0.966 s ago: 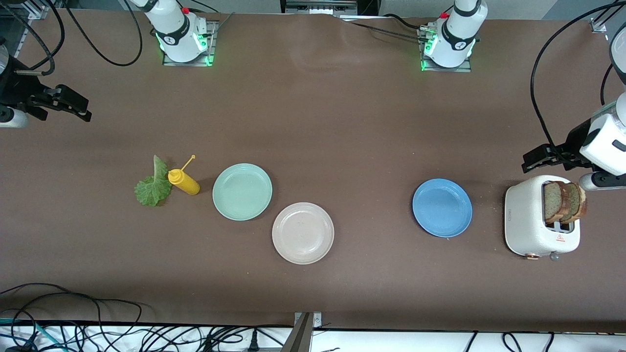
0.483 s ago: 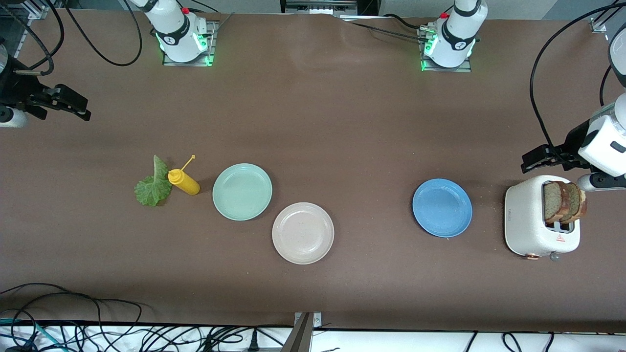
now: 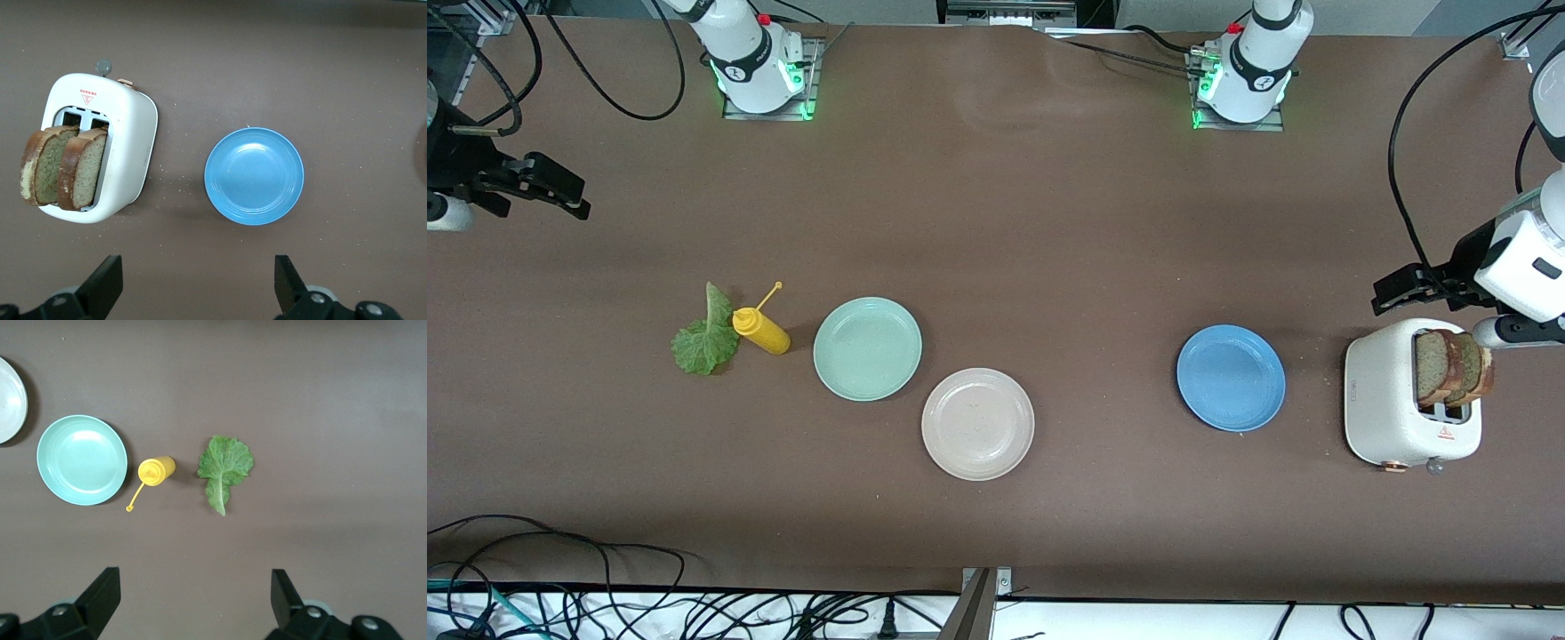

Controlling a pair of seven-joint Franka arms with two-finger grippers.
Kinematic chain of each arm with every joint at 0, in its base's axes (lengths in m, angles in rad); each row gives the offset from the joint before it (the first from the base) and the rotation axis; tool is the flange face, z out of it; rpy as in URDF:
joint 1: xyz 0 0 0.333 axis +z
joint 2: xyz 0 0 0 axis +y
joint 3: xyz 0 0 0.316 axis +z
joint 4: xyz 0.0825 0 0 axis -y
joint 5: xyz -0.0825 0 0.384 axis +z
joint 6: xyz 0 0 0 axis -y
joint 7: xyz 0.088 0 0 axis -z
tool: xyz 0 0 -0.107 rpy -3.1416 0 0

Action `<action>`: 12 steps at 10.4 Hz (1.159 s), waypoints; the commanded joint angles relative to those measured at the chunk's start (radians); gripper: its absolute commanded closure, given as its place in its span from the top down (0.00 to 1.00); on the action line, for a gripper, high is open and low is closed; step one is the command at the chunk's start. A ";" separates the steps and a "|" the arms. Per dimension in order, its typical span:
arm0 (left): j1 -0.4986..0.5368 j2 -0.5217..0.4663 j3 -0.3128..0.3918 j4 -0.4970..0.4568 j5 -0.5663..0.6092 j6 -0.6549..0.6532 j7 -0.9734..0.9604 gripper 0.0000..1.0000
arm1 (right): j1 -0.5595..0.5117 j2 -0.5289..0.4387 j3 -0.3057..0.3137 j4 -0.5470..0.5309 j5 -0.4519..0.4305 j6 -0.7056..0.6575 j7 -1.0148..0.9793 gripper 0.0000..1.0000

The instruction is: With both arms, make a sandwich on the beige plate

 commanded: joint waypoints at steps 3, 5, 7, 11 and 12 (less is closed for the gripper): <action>-0.001 -0.013 0.001 -0.005 -0.024 -0.016 0.019 1.00 | 0.005 -0.001 0.007 0.028 -0.009 -0.022 0.012 1.00; -0.001 -0.012 0.001 -0.005 -0.024 -0.016 0.019 1.00 | 0.008 0.001 0.008 0.026 -0.009 -0.021 0.015 1.00; 0.001 -0.010 0.001 -0.007 -0.024 -0.016 0.025 1.00 | 0.007 0.005 0.007 0.026 -0.008 -0.022 0.016 1.00; 0.011 -0.007 0.001 -0.007 -0.024 -0.016 0.031 1.00 | 0.009 0.001 0.008 0.026 -0.008 -0.024 0.014 1.00; 0.013 -0.004 0.002 -0.005 -0.022 -0.016 0.031 1.00 | 0.009 0.001 0.008 0.028 -0.006 -0.022 0.014 1.00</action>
